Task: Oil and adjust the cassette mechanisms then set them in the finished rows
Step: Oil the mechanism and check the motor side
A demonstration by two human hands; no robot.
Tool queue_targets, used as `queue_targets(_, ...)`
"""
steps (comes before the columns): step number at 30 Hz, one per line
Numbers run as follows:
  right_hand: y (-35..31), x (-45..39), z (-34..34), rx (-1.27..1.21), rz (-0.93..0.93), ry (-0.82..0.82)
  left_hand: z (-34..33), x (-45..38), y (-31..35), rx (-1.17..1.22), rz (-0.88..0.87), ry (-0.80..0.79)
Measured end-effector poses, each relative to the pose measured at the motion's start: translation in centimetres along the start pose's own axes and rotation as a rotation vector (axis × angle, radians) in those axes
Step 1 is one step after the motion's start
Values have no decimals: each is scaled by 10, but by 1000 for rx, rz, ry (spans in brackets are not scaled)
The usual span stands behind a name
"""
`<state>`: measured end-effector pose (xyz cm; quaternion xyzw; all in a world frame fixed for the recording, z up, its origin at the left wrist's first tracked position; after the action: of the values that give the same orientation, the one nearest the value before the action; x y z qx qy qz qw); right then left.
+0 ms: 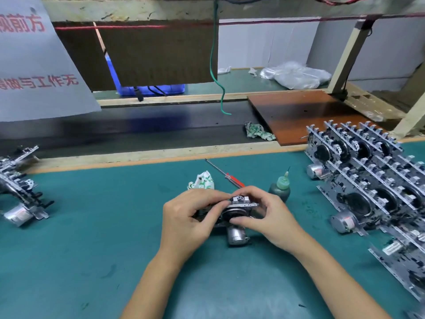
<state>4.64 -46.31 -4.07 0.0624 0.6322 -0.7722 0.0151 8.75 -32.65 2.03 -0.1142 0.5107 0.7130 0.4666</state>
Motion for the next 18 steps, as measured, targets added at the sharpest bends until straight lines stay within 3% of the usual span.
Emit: queue_targets(18, -5, 1, 6, 72, 6, 36, -3, -2, -2, -7, 30, 13)
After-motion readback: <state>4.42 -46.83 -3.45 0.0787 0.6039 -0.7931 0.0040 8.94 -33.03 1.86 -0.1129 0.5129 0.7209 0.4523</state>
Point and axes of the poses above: each hand's wrist, its own x-axis away from the middle knuckle, its own z-axis out of the back of the hand, y = z × x, the point moved 10 cm from there along -x, towards the middle knuckle, and after that the axes turned 8 degrees about -y, right-handed, at the moved point
